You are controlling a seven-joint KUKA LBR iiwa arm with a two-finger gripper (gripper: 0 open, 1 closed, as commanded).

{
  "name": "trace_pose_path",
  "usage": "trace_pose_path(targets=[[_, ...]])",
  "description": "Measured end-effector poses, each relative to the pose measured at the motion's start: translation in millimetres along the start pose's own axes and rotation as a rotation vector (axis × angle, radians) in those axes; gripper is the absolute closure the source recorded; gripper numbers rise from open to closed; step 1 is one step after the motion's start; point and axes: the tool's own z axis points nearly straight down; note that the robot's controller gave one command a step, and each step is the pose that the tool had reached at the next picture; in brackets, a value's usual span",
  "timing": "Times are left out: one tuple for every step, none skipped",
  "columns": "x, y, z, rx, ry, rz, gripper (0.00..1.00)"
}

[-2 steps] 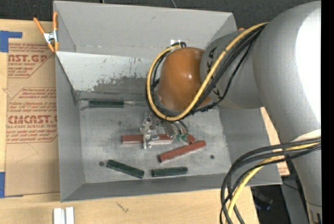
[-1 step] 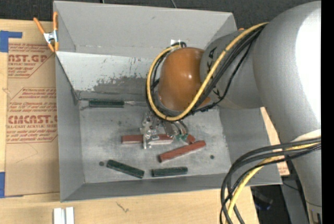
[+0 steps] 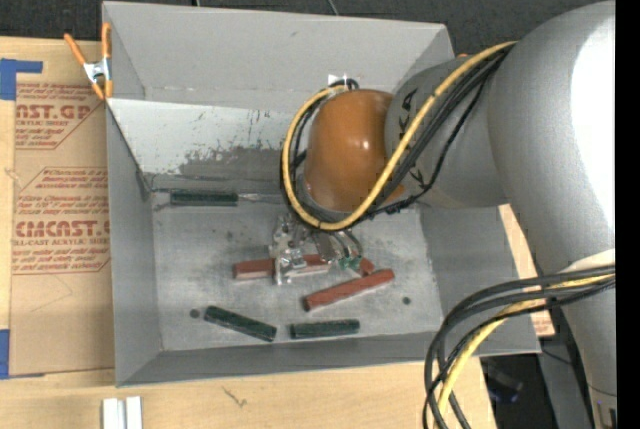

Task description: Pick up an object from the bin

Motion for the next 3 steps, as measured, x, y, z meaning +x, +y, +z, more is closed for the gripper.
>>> trace_pose_path(targets=[[0.5, 0.3, -8.2, 0.0, 0.006, 0.0, 1.0], [0.4, 0.3, -12.6, 0.0, 0.007, 0.0, 1.0], [0.3, 0.4, -16.3, 0.0, 0.008, 0.0, 1.0]])
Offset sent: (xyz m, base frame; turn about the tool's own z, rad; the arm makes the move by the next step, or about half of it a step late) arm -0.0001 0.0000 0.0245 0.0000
